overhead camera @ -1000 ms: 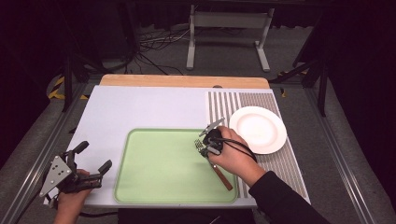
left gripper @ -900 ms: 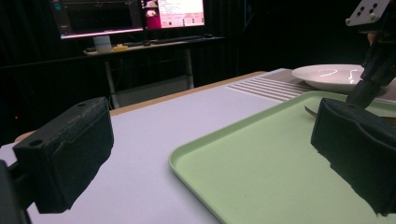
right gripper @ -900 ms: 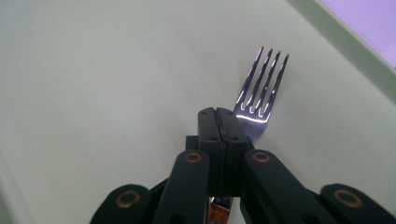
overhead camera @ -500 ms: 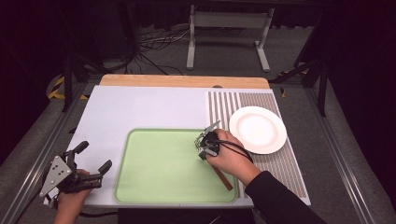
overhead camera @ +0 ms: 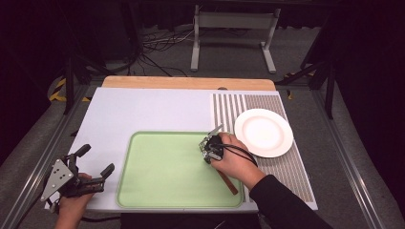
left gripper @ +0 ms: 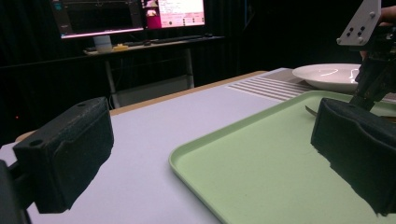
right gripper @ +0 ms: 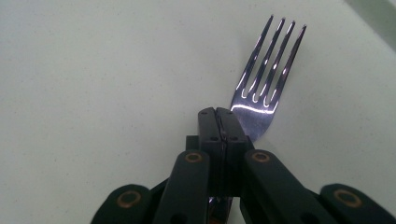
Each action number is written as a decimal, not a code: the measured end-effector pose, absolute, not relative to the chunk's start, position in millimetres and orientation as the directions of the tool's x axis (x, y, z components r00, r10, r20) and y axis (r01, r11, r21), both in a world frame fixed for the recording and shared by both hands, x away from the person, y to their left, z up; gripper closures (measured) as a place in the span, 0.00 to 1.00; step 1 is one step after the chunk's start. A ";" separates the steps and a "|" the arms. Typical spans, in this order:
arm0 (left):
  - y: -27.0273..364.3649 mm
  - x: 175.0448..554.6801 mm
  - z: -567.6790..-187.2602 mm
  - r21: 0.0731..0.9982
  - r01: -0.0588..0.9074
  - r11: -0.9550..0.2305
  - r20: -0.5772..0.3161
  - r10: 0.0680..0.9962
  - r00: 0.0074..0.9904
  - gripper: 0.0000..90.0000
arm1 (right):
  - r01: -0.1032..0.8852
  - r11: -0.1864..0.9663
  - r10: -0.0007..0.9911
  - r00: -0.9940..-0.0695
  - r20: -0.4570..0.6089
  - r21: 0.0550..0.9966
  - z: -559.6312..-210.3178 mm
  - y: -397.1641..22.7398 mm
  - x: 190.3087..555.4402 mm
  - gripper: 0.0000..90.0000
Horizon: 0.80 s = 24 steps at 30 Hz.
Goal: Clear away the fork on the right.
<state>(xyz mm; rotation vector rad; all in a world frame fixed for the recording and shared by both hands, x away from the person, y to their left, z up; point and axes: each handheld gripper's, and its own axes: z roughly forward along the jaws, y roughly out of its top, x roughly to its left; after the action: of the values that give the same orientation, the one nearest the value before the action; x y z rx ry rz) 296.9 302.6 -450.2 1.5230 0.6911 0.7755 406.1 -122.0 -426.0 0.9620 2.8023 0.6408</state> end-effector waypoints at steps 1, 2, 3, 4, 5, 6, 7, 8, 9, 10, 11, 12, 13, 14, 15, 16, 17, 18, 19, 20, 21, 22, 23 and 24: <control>302.6 296.9 -450.2 0.996 -0.012 -0.091 0.080 0.798 0.597 0.00 | 0.563 0.710 0.609 -0.792 0.032 0.424 -426.2 -122.0 406.3 1.00; 302.6 296.9 -450.1 0.996 -0.012 -0.092 0.081 0.798 0.597 0.00 | 0.562 0.712 0.608 -0.794 0.032 0.422 -426.4 -121.9 406.6 1.00; 302.6 296.9 -450.1 0.996 -0.012 -0.092 0.081 0.798 0.597 0.00 | 0.560 0.713 0.607 -0.794 0.029 0.423 -426.4 -121.8 406.7 1.00; 302.6 296.9 -450.1 0.996 -0.012 -0.091 0.081 0.798 0.597 0.00 | 0.559 0.713 0.607 -0.794 0.027 0.423 -426.4 -121.7 406.7 1.00; 302.6 296.9 -450.2 0.996 -0.012 -0.091 0.081 0.798 0.597 0.00 | 0.556 0.716 0.606 -0.795 0.022 0.422 -426.4 -121.5 407.0 1.00; 302.7 296.9 -450.1 0.996 -0.012 -0.091 0.080 0.798 0.597 0.00 | 0.556 0.716 0.607 -0.794 0.017 0.421 -426.5 -121.4 407.2 1.00; 302.7 296.8 -450.1 0.996 -0.012 -0.091 0.080 0.798 0.597 0.00 | 0.555 0.717 0.607 -0.795 0.015 0.421 -426.4 -121.6 407.3 1.00; 302.8 296.8 -450.1 0.996 -0.012 -0.091 0.080 0.798 0.597 0.00 | 0.555 0.718 0.607 -0.795 0.013 0.421 -426.4 -121.8 407.5 1.00; 302.8 296.8 -450.1 0.996 -0.013 -0.091 0.081 0.798 0.597 0.00 | 0.558 0.715 0.611 -0.791 0.010 0.420 -426.4 -122.2 407.9 1.00; 302.8 296.8 -450.1 0.996 -0.012 -0.090 0.080 0.799 0.597 0.00 | 0.560 0.714 0.615 -0.789 0.008 0.420 -426.4 -122.7 408.2 1.00; 302.9 296.8 -450.1 0.996 -0.013 -0.090 0.081 0.799 0.596 0.00 | 0.563 0.711 0.619 -0.786 0.006 0.421 -426.5 -123.4 408.6 1.00; 302.8 296.8 -450.0 0.996 -0.014 -0.091 0.081 0.799 0.596 0.00 | 0.567 0.708 0.623 -0.782 0.005 0.421 -426.5 -124.1 409.0 1.00; 302.7 296.7 -450.0 0.996 -0.013 -0.091 0.081 0.798 0.597 0.00 | 0.567 0.707 0.627 -0.779 -0.002 0.422 -426.5 -125.2 409.6 1.00; 302.7 296.7 -450.0 0.996 -0.013 -0.092 0.082 0.798 0.597 0.00 | 0.572 0.704 0.632 -0.775 -0.004 0.422 -426.4 -126.5 410.3 1.00; 302.7 296.7 -450.0 0.996 -0.013 -0.092 0.081 0.798 0.597 0.00 | 0.574 0.701 0.634 -0.773 -0.002 0.424 -426.5 -127.4 410.9 1.00; 302.7 296.8 -450.1 0.996 -0.013 -0.092 0.082 0.798 0.597 0.00 | 0.579 0.696 0.641 -0.768 -0.004 0.424 -426.5 -128.3 411.4 1.00; 302.7 296.8 -450.1 0.996 -0.013 -0.092 0.081 0.798 0.597 0.00 | 0.580 0.695 0.643 -0.766 -0.005 0.424 -426.4 -129.6 412.2 1.00; 302.7 296.8 -450.0 0.996 -0.013 -0.092 0.082 0.798 0.596 0.00 | 0.582 0.693 0.645 -0.764 -0.004 0.424 -426.4 -130.4 412.6 1.00; 302.7 296.8 -450.1 0.996 -0.013 -0.092 0.082 0.799 0.596 0.00 | 0.587 0.690 0.650 -0.760 -0.007 0.424 -426.3 -131.9 413.2 1.00; 302.6 296.8 -450.1 0.996 -0.013 -0.092 0.081 0.799 0.596 0.00 | 0.590 0.687 0.654 -0.756 -0.008 0.424 -426.2 -133.1 413.7 1.00; 302.6 296.8 -450.1 0.996 -0.013 -0.092 0.081 0.799 0.596 0.00 | 0.596 0.683 0.662 -0.749 -0.013 0.421 -425.9 -134.5 414.4 1.00; 302.6 296.8 -450.0 0.996 -0.013 -0.093 0.082 0.799 0.596 0.00 | 0.601 0.680 0.669 -0.743 -0.019 0.421 -426.0 -135.6 414.9 1.00; 302.5 296.8 -450.0 0.995 -0.014 -0.094 0.084 0.798 0.596 0.00 | 0.605 0.677 0.672 -0.741 -0.017 0.419 -425.8 -136.5 415.3 1.00; 302.5 296.8 -449.9 0.995 -0.016 -0.094 0.085 0.798 0.597 0.00 | 0.608 0.674 0.675 -0.738 -0.015 0.418 -425.7 -137.3 415.8 1.00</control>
<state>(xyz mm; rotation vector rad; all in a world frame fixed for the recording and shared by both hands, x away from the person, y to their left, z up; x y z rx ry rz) 296.8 302.5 -449.9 1.5242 0.6874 0.7796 415.8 -137.3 -425.7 1.0505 2.7183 0.5876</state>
